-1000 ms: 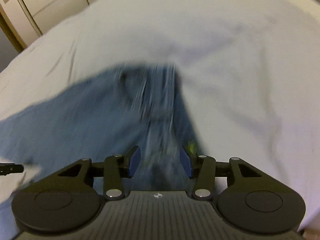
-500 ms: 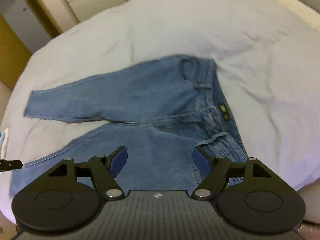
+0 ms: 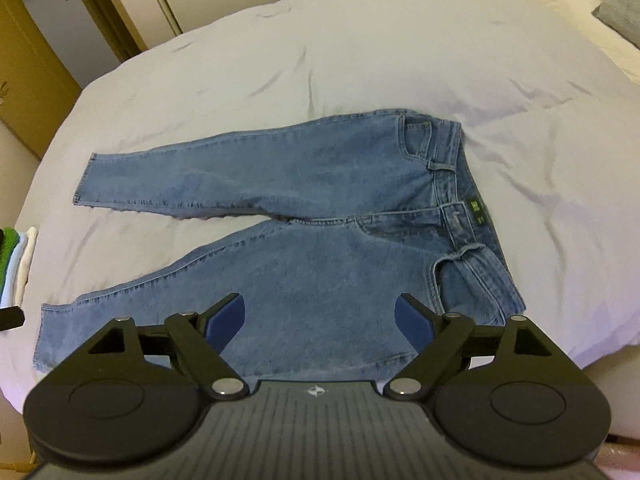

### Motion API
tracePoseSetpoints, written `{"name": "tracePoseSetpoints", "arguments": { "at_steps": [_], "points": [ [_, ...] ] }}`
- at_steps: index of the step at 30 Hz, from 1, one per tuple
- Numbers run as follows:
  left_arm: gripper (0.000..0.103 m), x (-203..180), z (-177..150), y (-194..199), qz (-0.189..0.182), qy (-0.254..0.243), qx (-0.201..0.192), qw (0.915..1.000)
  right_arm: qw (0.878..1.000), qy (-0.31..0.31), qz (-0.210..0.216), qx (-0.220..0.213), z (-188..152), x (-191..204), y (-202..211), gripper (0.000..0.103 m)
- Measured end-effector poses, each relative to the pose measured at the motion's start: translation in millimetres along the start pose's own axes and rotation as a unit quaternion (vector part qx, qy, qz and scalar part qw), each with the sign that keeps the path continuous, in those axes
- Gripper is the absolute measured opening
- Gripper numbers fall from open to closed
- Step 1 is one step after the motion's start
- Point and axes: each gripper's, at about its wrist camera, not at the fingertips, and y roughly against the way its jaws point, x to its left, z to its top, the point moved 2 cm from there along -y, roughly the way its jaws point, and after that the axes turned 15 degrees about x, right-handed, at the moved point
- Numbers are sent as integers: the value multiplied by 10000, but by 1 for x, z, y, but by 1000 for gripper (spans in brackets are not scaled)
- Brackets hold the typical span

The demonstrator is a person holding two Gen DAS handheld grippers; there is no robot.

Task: Fold clothes
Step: 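Open both grippers and hold them above the flattened jeans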

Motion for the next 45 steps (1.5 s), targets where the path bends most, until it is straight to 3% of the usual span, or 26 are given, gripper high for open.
{"name": "tracePoseSetpoints", "arguments": {
  "at_steps": [10, 22, 32, 45],
  "points": [
    [68, 46, -19, -14, 97, -394, 252, 9989, 9989, -321, -240, 224, -43, 36, -4, 88],
    [71, 88, -22, -27, 163, -751, 396, 9963, 9969, -596, -449, 256, -67, 70, -5, 90],
    [71, 130, -24, -37, 242, -796, 507, 9952, 9960, -722, -506, 126, -72, 96, -1, 91],
    [71, 148, 1, -38, 120, -879, 346, 9955, 9963, -673, -530, 25, -55, 126, -6, 93]
  ]
}}
